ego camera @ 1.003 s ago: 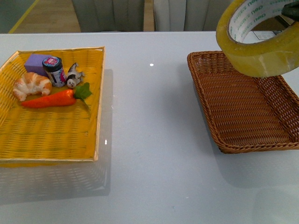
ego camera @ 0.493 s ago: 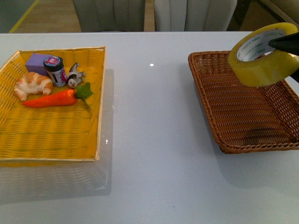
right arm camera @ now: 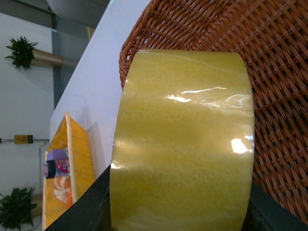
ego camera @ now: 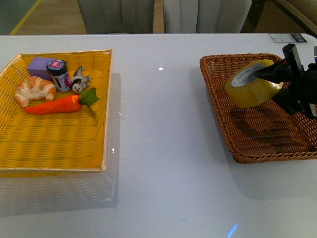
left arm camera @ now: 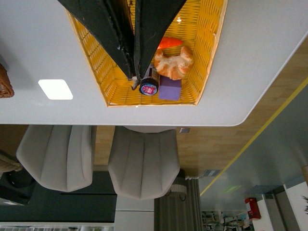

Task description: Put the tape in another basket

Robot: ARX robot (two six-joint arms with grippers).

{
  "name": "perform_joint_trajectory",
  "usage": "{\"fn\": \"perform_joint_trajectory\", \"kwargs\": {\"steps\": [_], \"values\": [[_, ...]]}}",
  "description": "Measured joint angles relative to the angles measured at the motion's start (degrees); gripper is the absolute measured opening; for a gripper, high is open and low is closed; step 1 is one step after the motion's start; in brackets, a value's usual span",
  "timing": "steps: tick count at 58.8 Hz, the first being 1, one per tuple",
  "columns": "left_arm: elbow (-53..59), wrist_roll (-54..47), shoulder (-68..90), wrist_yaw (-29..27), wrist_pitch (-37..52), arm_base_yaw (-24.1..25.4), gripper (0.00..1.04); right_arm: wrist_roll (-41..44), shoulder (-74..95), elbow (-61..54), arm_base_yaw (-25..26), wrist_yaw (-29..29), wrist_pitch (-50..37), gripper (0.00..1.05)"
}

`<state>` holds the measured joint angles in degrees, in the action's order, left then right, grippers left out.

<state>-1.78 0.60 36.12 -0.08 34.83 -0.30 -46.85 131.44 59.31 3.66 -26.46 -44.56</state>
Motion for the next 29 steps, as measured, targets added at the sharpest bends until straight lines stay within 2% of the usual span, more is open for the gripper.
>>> {"fn": "perform_joint_trajectory", "kwargs": {"steps": [25, 29], "values": [[1.0, 0.0, -12.3, 0.1, -11.1, 0.0, 0.02, -2.4, 5.7, 4.3, -0.2, 0.3, -0.6, 0.46], [1.0, 0.0, -14.0, 0.1, -12.7, 0.0, 0.02, -2.2, 5.7, 4.1, 0.2, 0.2, -0.7, 0.53]]}}
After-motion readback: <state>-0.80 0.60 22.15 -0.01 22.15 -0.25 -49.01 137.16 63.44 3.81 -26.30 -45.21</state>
